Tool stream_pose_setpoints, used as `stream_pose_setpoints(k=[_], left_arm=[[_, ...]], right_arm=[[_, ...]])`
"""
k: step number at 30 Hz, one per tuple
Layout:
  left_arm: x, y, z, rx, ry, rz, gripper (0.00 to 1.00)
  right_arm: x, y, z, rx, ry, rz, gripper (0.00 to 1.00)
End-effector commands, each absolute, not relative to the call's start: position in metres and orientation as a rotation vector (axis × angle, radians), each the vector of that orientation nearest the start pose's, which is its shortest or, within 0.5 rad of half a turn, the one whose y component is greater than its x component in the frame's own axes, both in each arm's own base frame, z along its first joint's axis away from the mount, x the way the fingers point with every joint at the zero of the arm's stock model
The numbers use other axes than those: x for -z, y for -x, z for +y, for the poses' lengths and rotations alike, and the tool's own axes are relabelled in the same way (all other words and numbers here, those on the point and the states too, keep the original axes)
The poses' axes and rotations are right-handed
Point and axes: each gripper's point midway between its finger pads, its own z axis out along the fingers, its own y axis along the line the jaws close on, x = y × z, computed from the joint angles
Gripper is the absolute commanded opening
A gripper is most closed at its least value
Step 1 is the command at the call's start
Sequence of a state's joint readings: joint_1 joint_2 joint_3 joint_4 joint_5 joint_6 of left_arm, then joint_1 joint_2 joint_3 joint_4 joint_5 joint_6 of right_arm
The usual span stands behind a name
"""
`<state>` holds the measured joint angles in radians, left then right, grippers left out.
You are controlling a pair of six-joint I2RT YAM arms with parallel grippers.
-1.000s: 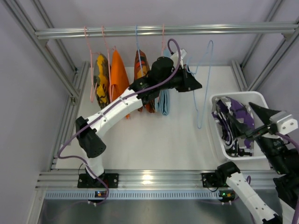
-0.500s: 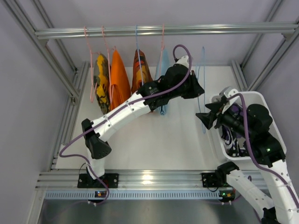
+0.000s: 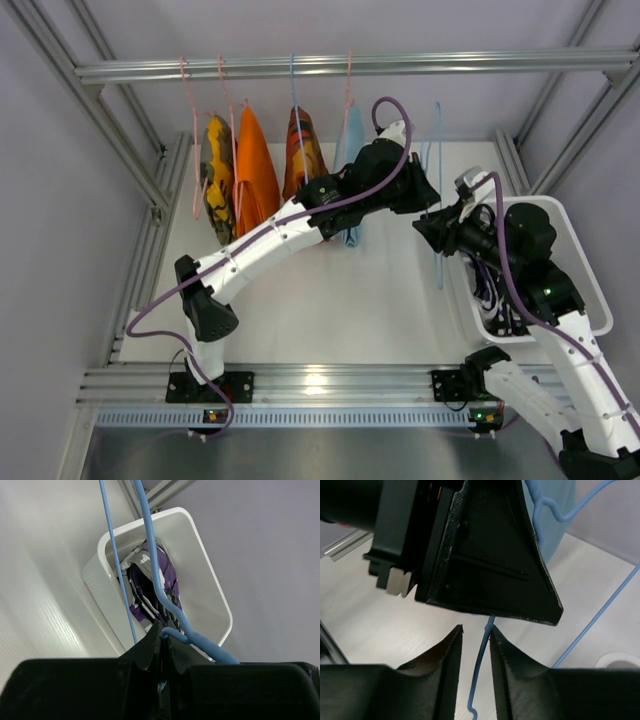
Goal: Remove the trousers from the hanger
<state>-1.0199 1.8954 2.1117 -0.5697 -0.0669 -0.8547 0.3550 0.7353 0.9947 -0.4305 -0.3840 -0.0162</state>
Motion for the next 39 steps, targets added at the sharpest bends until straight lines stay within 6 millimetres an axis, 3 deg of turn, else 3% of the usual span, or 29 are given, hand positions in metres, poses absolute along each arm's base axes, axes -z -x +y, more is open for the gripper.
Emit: stream_pose_setpoints(k=[1,3,5,7,11,12,13,16,18,19,20,22,24,29,35,39], left_arm=[[-0.42,-0.264,-0.476,1.255,-0.118,1.98,0.0],[-0.421,-0.263,-0.475,1.258,-0.124,1.975,0.0],[-0.42,-0.263,-0.474,1.25,-0.135,1.973,0.0],[-0.424,-0.263,-0.47,1.236,-0.148,1.956,0.04],[-0.428,-0.268,-0.46,1.214,-0.163,1.921,0.25],[-0.426,-0.267,-0.455,1.211,-0.174,1.921,0.31],[-0.429,-0.271,-0.452,1.212,-0.186,1.903,0.51],[-0.428,-0.272,-0.439,1.234,-0.222,1.89,0.89],[-0.441,-0.269,-0.429,1.272,-0.233,1.844,0.99],[-0.434,-0.271,-0.426,1.27,-0.249,1.85,0.99],[-0.449,-0.264,-0.421,1.313,-0.279,1.802,0.99],[-0.449,-0.261,-0.415,1.31,-0.337,1.766,0.99],[-0.47,-0.251,-0.403,1.317,-0.37,1.683,0.99],[-0.482,-0.24,-0.379,1.23,-0.449,1.583,0.99],[-0.49,-0.238,-0.364,1.146,-0.501,1.509,0.99],[-0.49,-0.24,-0.363,1.089,-0.55,1.49,0.99]], right_arm=[[-0.352,-0.243,0.161,-0.611,0.562,1.574,0.25],[-0.352,-0.244,0.162,-0.615,0.555,1.573,0.18],[-0.354,-0.242,0.163,-0.627,0.551,1.566,0.01],[-0.36,-0.236,0.163,-0.644,0.555,1.542,0.0],[-0.381,-0.217,0.161,-0.692,0.526,1.485,0.0],[-0.388,-0.214,0.16,-0.699,0.516,1.474,0.0],[-0.389,-0.212,0.159,-0.703,0.506,1.48,0.0],[-0.397,-0.206,0.155,-0.72,0.454,1.48,0.0],[-0.401,-0.202,0.154,-0.74,0.429,1.474,0.0],[-0.4,-0.201,0.154,-0.747,0.427,1.476,0.0],[-0.4,-0.2,0.153,-0.751,0.412,1.48,0.0],[-0.398,-0.203,0.147,-0.737,0.372,1.49,0.0],[-0.397,-0.206,0.137,-0.709,0.31,1.505,0.0],[-0.401,-0.205,0.119,-0.674,0.197,1.511,0.0],[-0.43,-0.208,0.078,-0.515,0.02,1.451,0.0],[-0.462,-0.21,0.052,-0.381,-0.04,1.364,0.0]])
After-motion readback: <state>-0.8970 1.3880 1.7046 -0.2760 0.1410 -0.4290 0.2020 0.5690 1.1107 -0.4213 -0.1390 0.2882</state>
